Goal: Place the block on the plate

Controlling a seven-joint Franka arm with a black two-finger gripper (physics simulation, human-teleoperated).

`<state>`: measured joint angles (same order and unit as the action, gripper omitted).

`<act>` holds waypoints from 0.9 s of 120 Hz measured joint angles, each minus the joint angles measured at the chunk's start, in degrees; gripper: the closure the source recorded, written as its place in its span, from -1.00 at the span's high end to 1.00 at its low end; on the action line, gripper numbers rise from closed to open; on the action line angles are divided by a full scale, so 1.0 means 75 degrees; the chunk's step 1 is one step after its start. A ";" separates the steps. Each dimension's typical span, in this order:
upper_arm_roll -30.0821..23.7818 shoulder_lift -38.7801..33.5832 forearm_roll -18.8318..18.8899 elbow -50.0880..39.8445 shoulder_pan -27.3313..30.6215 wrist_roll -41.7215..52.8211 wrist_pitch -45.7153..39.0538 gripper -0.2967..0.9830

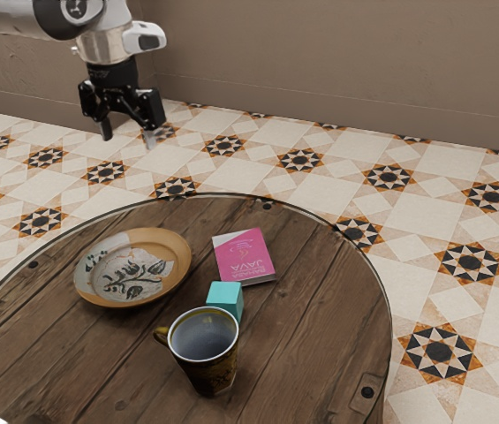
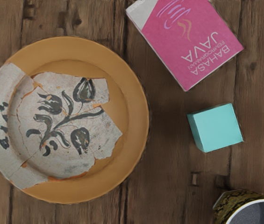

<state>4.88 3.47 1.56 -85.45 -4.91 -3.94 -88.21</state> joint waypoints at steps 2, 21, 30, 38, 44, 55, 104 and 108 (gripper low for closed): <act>0.0002 0.0021 -0.0006 -0.0003 0.0023 -0.0009 -0.0018 0.54; -0.0184 0.0383 -0.0066 0.0175 -0.0057 -0.0127 -0.0124 0.54; -0.0210 0.0843 -0.0138 0.0263 -0.0208 -0.0185 -0.0223 0.54; -0.0215 0.1192 -0.0265 0.0280 -0.0236 -0.0243 -0.0345 0.54; -0.0216 0.1408 -0.0369 0.0280 -0.0302 -0.0356 -0.0440 0.54; -0.0217 0.1858 -0.0553 0.0270 -0.0415 -0.0653 -0.0705 0.54; -0.0205 0.2485 -0.1021 -0.0988 -0.0702 -0.1736 -0.2371 0.54; -0.0211 0.2397 -0.1027 -0.1161 -0.0726 -0.1802 -0.2475 0.54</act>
<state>3.30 21.45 -6.14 -94.15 -10.36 -17.45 -106.78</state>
